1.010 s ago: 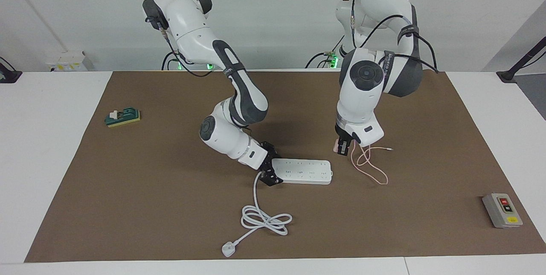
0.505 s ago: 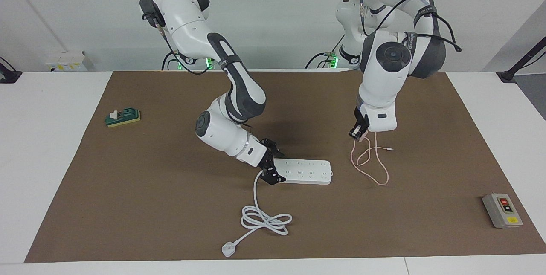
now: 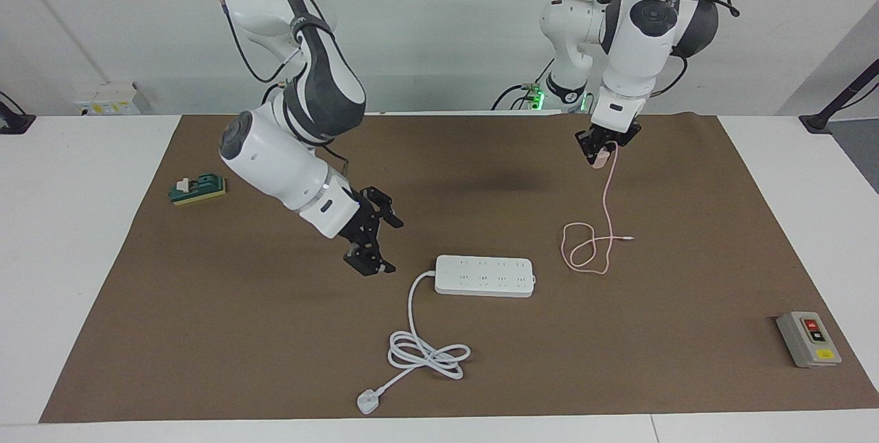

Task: Unplug charger and place it aside
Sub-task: 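Carry the charger toward the robot with the left gripper while the right gripper withdraws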

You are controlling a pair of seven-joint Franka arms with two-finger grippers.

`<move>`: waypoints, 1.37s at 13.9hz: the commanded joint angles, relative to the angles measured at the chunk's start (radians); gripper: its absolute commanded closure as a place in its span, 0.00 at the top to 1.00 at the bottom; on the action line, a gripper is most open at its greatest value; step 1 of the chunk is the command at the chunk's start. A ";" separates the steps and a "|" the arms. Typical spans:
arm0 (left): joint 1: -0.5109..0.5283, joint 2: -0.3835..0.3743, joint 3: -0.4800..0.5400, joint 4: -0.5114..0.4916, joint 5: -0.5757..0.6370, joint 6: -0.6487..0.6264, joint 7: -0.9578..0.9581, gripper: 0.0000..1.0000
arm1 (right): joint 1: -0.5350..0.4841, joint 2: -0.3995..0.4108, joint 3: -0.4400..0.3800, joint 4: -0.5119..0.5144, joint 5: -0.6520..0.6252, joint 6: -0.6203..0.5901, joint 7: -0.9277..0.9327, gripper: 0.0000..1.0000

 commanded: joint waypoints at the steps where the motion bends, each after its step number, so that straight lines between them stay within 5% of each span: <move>1: 0.032 -0.078 0.071 -0.085 -0.086 0.035 0.241 0.00 | -0.026 -0.090 0.002 -0.039 -0.126 -0.043 0.218 1.00; 8: 0.162 0.055 0.103 -0.162 -0.246 0.210 0.567 0.00 | -0.219 -0.203 0.002 -0.038 -0.280 -0.252 0.501 1.00; 12: 0.176 0.069 0.103 -0.160 -0.268 0.227 0.595 0.00 | -0.106 -0.248 -0.062 -0.042 -0.425 -0.355 0.898 1.00; 15: 0.175 0.082 0.103 -0.160 -0.289 0.230 0.601 0.26 | -0.067 -0.284 -0.064 -0.046 -0.489 -0.402 1.206 1.00; 19: 0.173 0.103 0.103 -0.159 -0.320 0.265 0.601 0.47 | -0.067 -0.309 -0.120 -0.044 -0.484 -0.464 1.273 1.00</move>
